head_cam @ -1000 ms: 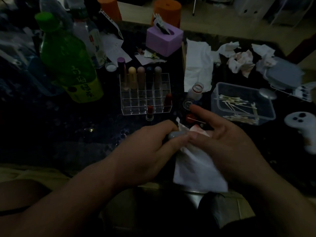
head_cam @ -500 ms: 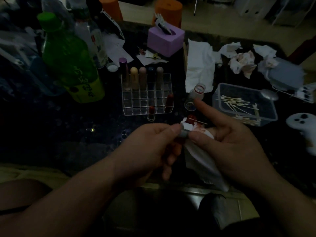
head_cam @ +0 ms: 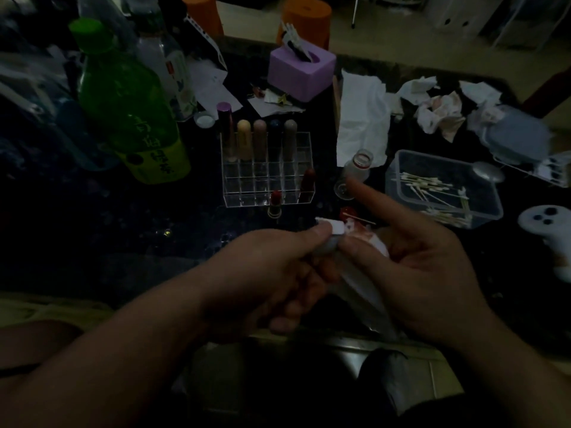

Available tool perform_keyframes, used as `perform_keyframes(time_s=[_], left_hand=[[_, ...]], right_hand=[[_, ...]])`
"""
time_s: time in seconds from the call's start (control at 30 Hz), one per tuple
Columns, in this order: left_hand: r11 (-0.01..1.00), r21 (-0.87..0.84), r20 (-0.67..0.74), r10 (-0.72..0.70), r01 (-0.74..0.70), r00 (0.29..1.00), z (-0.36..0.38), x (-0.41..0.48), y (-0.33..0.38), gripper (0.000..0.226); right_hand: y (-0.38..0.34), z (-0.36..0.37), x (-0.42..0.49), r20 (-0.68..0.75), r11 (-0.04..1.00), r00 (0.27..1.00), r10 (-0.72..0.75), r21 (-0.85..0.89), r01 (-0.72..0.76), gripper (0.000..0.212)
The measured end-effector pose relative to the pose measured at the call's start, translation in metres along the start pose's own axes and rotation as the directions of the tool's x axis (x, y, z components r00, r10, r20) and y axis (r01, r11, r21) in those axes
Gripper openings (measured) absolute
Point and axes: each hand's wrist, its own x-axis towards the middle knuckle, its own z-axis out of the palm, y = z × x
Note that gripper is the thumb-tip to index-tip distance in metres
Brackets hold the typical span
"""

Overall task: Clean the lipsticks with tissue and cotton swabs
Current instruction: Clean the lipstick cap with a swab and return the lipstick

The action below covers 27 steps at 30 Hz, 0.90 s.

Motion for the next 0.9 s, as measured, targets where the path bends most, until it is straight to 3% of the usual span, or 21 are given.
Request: perform_keyframes(time_s=[0.03, 0.1, 0.13, 0.2, 0.27, 0.33, 0.37, 0.4, 0.47, 0.53, 0.6, 0.67, 0.7, 0.77, 0.9], left_hand=[[0.997, -0.069, 0.067, -0.034, 0.039, 0.997, 0.002, -0.002, 0.001, 0.047], [0.994, -0.107, 0.069, 0.000, 0.007, 0.998, 0.004, -0.001, 0.000, 0.039], [0.997, -0.047, 0.013, 0.056, -0.056, 0.998, 0.005, 0.000, -0.001, 0.037], [0.932, 0.281, -0.085, 0.263, -0.230, 0.961, 0.002, 0.002, -0.007, 0.033], [0.631, 0.686, -0.021, 0.515, -0.362, 0.857, -0.007, 0.003, -0.013, 0.028], [0.285, 0.881, 0.124, 0.631, -0.378, 0.765, -0.014, 0.001, -0.016, 0.024], [0.159, 0.922, 0.171, 0.649, -0.352, 0.741, -0.014, 0.000, -0.016, 0.025], [0.082, 0.945, 0.187, 0.660, -0.317, 0.728, -0.014, -0.001, -0.015, 0.030], [0.039, 0.956, 0.188, 0.682, -0.291, 0.707, -0.012, -0.001, -0.015, 0.034], [0.136, 0.925, 0.167, 0.693, -0.354, 0.702, -0.012, 0.001, -0.018, 0.031], [0.467, 0.783, 0.030, 0.631, -0.411, 0.775, -0.010, 0.004, -0.018, 0.033], [0.851, 0.353, -0.093, 0.444, -0.388, 0.891, -0.006, 0.005, -0.016, 0.036], [0.932, 0.113, -0.094, 0.356, -0.346, 0.930, -0.004, 0.005, -0.015, 0.034], [0.932, -0.150, -0.069, 0.323, -0.329, 0.944, 0.000, 0.005, -0.014, 0.036], [0.911, -0.207, -0.094, 0.344, -0.356, 0.934, 0.005, 0.004, -0.008, 0.039]], right_hand=[[0.001, 0.002, -0.001, -0.021, 0.999, 0.999, -0.047, -0.024, 0.047, 0.058], [-0.001, 0.003, -0.001, -0.044, 0.999, 0.998, -0.037, -0.011, 0.036, 0.058], [-0.004, 0.002, 0.000, -0.040, 0.999, 0.999, 0.023, 0.027, -0.022, 0.057], [-0.008, -0.002, 0.004, 0.033, 0.972, 0.980, 0.194, 0.131, -0.197, 0.059], [-0.007, -0.006, 0.010, 0.176, 0.857, 0.909, 0.377, 0.305, -0.415, 0.058], [-0.003, -0.009, 0.016, 0.317, 0.656, 0.801, 0.508, 0.461, -0.598, 0.057], [0.000, -0.011, 0.018, 0.356, 0.596, 0.762, 0.542, 0.476, -0.647, 0.059], [0.002, -0.013, 0.019, 0.376, 0.569, 0.737, 0.561, 0.471, -0.674, 0.061], [0.005, -0.016, 0.019, 0.397, 0.543, 0.721, 0.568, 0.478, -0.690, 0.064], [0.004, -0.017, 0.018, 0.384, 0.547, 0.738, 0.556, 0.499, -0.672, 0.062], [0.004, -0.018, 0.017, 0.331, 0.591, 0.774, 0.540, 0.506, -0.629, 0.057], [0.004, -0.019, 0.017, 0.283, 0.605, 0.802, 0.526, 0.539, -0.586, 0.056], [0.004, -0.020, 0.017, 0.264, 0.604, 0.813, 0.519, 0.560, -0.567, 0.056], [0.004, -0.021, 0.016, 0.222, 0.613, 0.829, 0.513, 0.581, -0.535, 0.058], [0.004, -0.018, 0.013, 0.139, 0.664, 0.852, 0.505, 0.568, -0.487, 0.058]])
